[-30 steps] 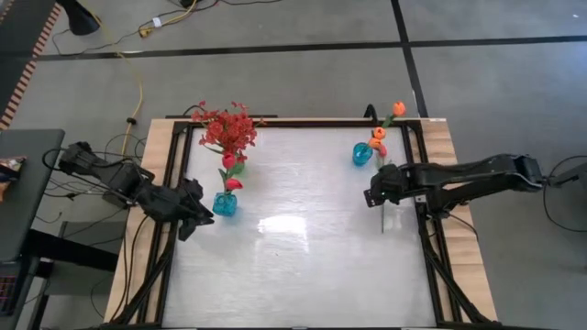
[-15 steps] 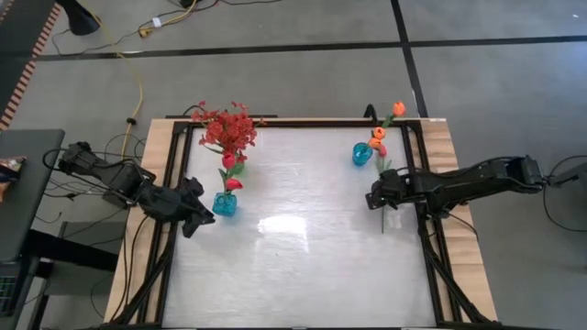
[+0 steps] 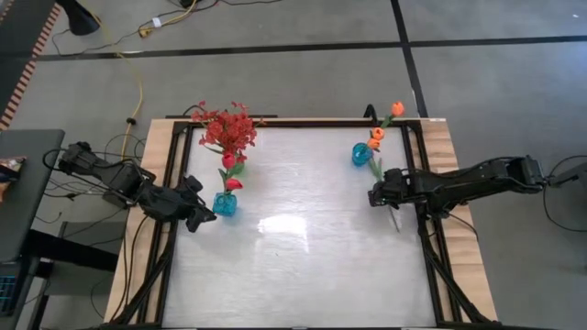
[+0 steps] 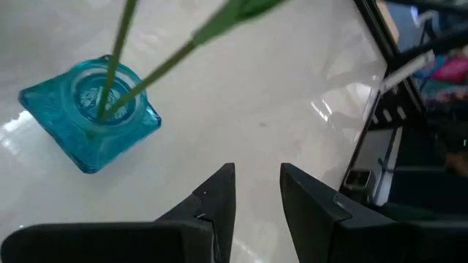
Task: Sort flowers into vase by color
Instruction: Put the red tulip into the left blue vase
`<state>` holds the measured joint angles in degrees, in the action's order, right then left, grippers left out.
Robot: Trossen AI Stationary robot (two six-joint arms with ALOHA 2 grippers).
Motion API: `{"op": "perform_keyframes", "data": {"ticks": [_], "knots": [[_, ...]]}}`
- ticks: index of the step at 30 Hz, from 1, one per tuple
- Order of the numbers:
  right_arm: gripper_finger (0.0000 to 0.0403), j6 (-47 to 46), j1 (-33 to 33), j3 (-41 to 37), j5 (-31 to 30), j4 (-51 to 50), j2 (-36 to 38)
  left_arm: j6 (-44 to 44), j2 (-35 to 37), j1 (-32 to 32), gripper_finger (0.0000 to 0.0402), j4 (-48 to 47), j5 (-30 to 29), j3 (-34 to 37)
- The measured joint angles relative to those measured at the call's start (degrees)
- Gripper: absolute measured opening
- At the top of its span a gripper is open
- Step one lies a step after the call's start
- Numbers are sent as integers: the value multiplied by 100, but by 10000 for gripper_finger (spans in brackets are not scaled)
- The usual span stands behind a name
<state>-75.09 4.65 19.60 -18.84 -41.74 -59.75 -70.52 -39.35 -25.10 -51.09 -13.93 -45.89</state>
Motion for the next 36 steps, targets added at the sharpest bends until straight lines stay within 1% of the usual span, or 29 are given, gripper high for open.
{"op": "perform_keyframes", "data": {"ticks": [4,6,9,13,15,19,21,26,28,33,36], "knots": [[21,-597,-3,-16,-339,-22,115,-278,-2,0,96,4,-194,0],[21,-783,-5,-39,-514,-43,260,-369,-2,2,96,4,-202,0],[21,-944,7,-51,-1106,-194,521,-365,0,2,96,7,-175,0],[21,-1183,2,235,-1600,-761,1031,-18,4,2,96,43,-117,0],[20,-1131,3,456,-1917,-988,1290,218,2,2,96,68,-17,0],[20,-606,41,1138,-2420,-1300,1694,556,41,1,96,66,210,0],[20,-418,41,1588,-2628,-1707,1774,688,85,2,96,88,353,0],[20,-151,40,2859,-3390,-2980,1736,1059,214,0,96,117,577,2],[20,172,38,3297,-3545,-3070,1729,1246,306,0,96,112,570,2],[20,1322,6,4200,-3557,-2860,1598,1527,493,0,96,168,452,2],[20,1990,-185,4674,-3543,-2659,1411,1619,612,0,96,206,422,2]]}}
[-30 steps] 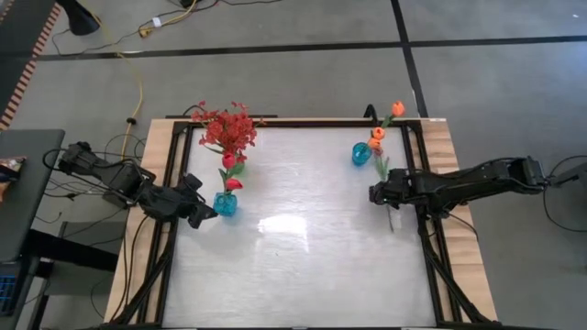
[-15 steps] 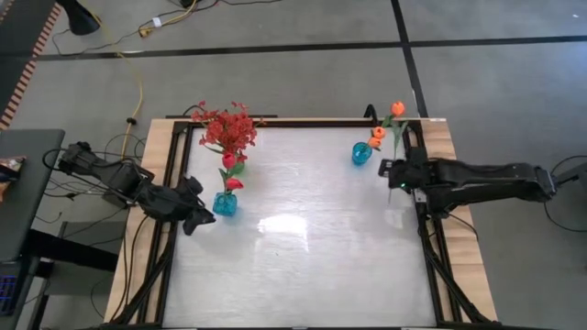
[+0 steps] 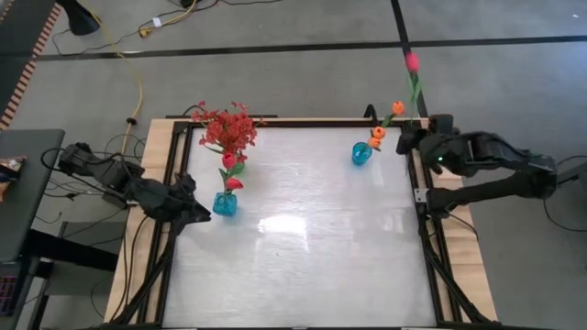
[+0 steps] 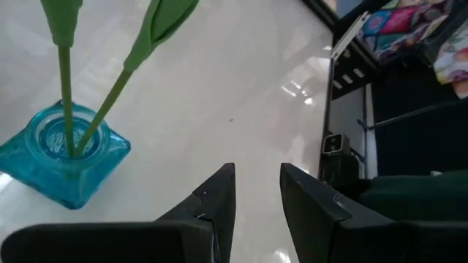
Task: Sort flowers into vase by color
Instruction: Put the red tulip into the left blue vase
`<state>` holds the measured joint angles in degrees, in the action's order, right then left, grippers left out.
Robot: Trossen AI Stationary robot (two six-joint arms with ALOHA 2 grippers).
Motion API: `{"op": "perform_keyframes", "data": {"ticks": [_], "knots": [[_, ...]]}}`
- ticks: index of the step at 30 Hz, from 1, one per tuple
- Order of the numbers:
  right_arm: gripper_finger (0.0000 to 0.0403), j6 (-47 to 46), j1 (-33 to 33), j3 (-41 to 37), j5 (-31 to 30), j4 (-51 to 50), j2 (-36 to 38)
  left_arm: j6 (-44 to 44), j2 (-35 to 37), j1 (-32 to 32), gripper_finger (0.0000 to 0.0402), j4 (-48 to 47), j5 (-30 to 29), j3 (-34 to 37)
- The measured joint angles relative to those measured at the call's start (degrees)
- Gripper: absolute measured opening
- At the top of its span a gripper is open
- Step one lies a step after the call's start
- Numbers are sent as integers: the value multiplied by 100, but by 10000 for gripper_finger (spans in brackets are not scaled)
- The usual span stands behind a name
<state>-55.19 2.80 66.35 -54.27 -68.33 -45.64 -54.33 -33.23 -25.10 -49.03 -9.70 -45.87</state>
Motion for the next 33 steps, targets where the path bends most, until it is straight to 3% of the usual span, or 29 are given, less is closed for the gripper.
{"op": "perform_keyframes", "data": {"ticks": [12,16,24,33], "knots": [[20,2046,-1494,1000,164,2024,-933,198,39,2,96,305,58,0],[20,2501,-1874,1225,217,2598,-1315,590,39,0,96,1210,346,-1],[20,3290,-2200,1669,497,3607,-2049,1690,-23,0,96,3280,298,-2],[20,3627,-1940,1740,1579,4605,-2691,3218,-708,14,96,4855,-779,-7]]}}
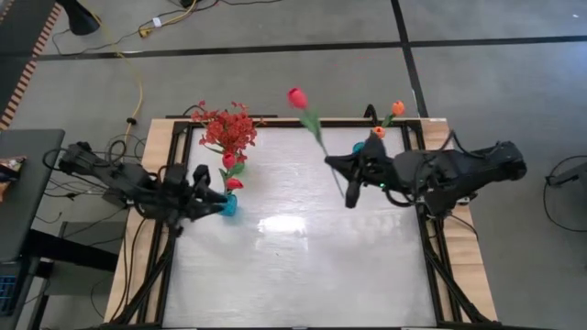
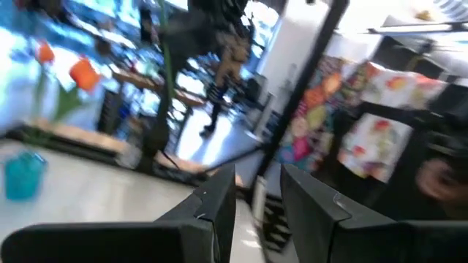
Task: Sort flowers into vase by color
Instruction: Put the red tulip into the left blue vase
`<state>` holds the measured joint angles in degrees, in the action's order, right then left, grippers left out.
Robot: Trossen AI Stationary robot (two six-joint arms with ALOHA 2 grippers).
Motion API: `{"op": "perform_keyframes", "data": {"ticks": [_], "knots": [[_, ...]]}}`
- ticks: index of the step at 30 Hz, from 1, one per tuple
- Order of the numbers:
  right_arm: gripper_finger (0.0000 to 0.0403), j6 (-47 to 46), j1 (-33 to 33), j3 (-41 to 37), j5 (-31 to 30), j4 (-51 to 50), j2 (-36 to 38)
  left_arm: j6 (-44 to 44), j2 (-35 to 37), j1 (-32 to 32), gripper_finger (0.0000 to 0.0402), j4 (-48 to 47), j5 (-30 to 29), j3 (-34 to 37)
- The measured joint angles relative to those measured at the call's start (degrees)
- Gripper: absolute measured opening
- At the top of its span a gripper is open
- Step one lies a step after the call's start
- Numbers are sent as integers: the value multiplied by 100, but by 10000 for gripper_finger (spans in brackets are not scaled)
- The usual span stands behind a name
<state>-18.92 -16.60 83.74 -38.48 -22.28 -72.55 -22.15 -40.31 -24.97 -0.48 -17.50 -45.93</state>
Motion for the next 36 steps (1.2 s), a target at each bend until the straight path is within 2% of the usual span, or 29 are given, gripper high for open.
{"op": "perform_keyframes", "data": {"ticks": [3,8,12,19,25,30,36], "knots": [[20,15,113,0,359,347,-193,325,-380,124,96,623,-134,0],[20,145,298,0,1022,919,-513,438,-1030,535,96,1556,125,-1],[20,142,454,0,1500,1224,-671,195,-1457,1057,96,1608,660,-158],[19,170,683,3,2001,1733,-828,356,-1931,1839,96,1540,1737,-735],[19,308,864,2,2578,2281,-1020,410,-2127,2254,100,1440,2236,-1045],[19,310,1027,1,3085,2621,-1219,744,-2160,2417,123,1463,2087,-1257],[19,302,1206,-2,3325,2726,-1353,833,-2134,2584,156,1449,1853,-1287]]}}
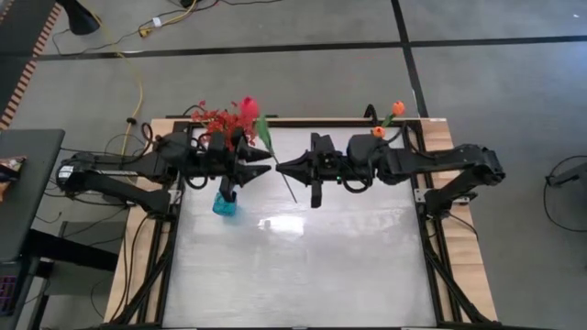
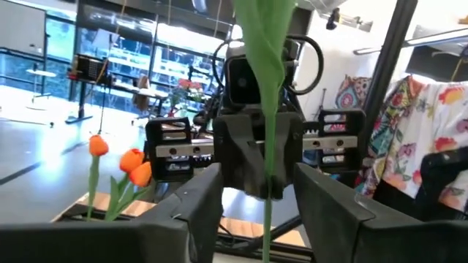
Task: Sort flowers into vase by color
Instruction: Put the red tulip into the left blue vase
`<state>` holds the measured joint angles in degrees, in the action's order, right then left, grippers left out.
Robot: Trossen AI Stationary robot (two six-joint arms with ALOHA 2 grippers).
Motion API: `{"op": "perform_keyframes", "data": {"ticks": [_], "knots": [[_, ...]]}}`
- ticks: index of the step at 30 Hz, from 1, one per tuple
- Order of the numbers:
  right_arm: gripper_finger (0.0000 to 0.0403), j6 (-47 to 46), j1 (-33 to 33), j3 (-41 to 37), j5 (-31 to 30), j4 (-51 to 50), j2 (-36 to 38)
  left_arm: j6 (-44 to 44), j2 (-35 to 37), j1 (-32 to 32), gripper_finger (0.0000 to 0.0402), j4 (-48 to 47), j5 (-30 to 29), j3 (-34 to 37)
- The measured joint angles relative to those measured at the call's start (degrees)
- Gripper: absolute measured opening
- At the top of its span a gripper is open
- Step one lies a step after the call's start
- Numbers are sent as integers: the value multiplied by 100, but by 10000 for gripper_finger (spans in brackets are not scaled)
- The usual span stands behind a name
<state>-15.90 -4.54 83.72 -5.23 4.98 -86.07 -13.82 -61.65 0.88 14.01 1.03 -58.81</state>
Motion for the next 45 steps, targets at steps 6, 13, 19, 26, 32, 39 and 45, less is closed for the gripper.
{"op": "perform_keyframes", "data": {"ticks": [6,13,19,26,32,39,45], "knots": [[19,-3,140,2,262,118,-89,-27,-43,10,173,74,5,0],[19,37,297,2,339,172,-218,-29,-39,58,174,215,4,0],[19,66,363,2,395,296,-327,-40,-39,58,174,187,7,0],[19,114,398,2,419,437,-333,-45,-39,55,174,158,9,0],[19,128,400,2,421,424,-333,-95,-39,55,161,187,5,0],[19,142,400,2,430,410,-333,-86,-39,58,87,173,-5,0],[19,143,398,2,532,410,-333,-82,-39,58,30,162,-17,2]]}}
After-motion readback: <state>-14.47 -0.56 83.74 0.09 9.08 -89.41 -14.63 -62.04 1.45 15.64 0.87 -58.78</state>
